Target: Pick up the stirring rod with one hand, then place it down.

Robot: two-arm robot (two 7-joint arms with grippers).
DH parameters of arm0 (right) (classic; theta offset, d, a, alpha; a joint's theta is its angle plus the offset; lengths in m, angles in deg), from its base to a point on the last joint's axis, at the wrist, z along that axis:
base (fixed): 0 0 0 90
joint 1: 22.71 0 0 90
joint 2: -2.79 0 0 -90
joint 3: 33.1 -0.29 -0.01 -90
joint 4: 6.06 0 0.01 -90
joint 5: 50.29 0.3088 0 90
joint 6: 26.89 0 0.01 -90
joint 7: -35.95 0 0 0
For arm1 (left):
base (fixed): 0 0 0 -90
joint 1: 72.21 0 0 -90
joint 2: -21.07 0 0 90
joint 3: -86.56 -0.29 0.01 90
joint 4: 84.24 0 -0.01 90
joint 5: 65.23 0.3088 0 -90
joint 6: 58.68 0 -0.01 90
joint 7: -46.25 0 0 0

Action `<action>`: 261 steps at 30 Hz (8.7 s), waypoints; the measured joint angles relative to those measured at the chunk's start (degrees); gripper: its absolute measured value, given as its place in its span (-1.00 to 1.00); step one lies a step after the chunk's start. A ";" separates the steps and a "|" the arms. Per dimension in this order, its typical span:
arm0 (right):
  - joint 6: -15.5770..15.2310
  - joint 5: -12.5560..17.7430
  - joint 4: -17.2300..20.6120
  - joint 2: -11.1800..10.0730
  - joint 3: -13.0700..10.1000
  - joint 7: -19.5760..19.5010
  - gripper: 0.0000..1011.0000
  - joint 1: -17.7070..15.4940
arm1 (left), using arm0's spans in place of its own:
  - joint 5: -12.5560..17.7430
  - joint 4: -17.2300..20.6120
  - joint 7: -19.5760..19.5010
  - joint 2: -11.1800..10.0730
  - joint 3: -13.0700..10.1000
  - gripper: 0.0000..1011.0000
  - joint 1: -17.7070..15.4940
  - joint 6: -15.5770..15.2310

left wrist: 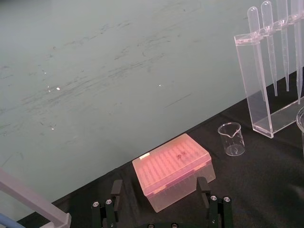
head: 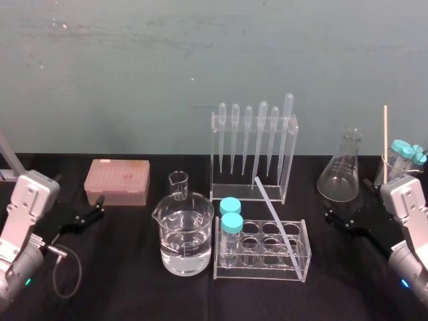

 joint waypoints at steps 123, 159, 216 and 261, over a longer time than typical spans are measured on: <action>1.52 22.28 -2.17 4.77 2.22 31.10 0.98 7.10 | 0.00 0.00 0.00 0.00 0.00 0.98 0.00 0.00; -9.69 24.94 -5.45 6.21 2.04 32.78 0.67 9.02 | 0.00 0.00 0.00 0.00 0.00 0.98 0.00 0.00; 18.05 24.53 -7.79 12.93 -8.37 39.83 -0.87 8.54 | 0.00 0.00 0.00 0.00 0.00 0.98 0.00 0.00; 17.81 21.38 -8.29 12.25 -8.37 38.83 -0.87 7.07 | 0.00 0.00 0.00 0.00 0.00 0.98 0.00 0.00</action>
